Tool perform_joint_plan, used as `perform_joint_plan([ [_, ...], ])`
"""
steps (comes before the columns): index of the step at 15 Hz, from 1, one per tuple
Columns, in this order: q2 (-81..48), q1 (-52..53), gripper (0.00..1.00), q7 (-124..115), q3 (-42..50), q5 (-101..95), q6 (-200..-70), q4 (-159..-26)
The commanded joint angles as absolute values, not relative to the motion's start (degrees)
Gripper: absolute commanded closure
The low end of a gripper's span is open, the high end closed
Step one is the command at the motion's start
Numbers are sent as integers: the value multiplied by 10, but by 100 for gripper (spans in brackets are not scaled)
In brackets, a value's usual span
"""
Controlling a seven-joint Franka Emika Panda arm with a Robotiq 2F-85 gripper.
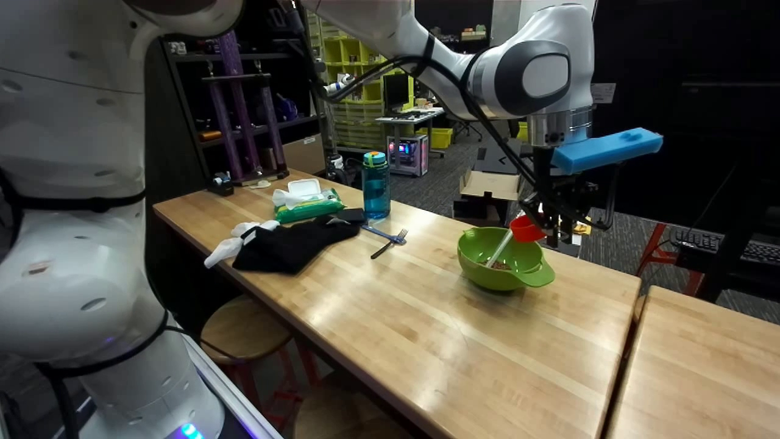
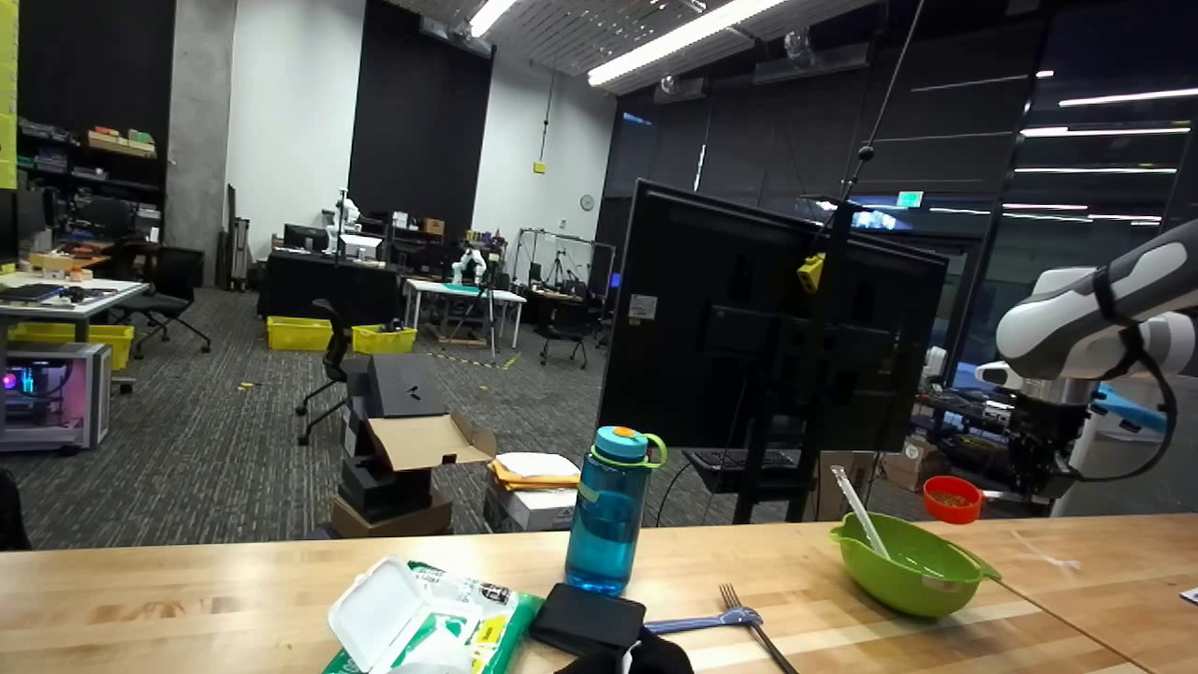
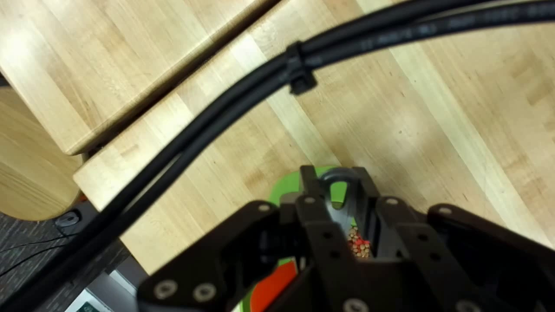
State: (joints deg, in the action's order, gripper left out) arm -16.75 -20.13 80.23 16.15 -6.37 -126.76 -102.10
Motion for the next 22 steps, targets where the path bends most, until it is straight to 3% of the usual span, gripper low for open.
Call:
perform_joint_plan([
  [1,-184,-203,94,781,155,-90,-1262,-996],
  [22,-175,-164,94,692,146,-234,-1201,-986],
])
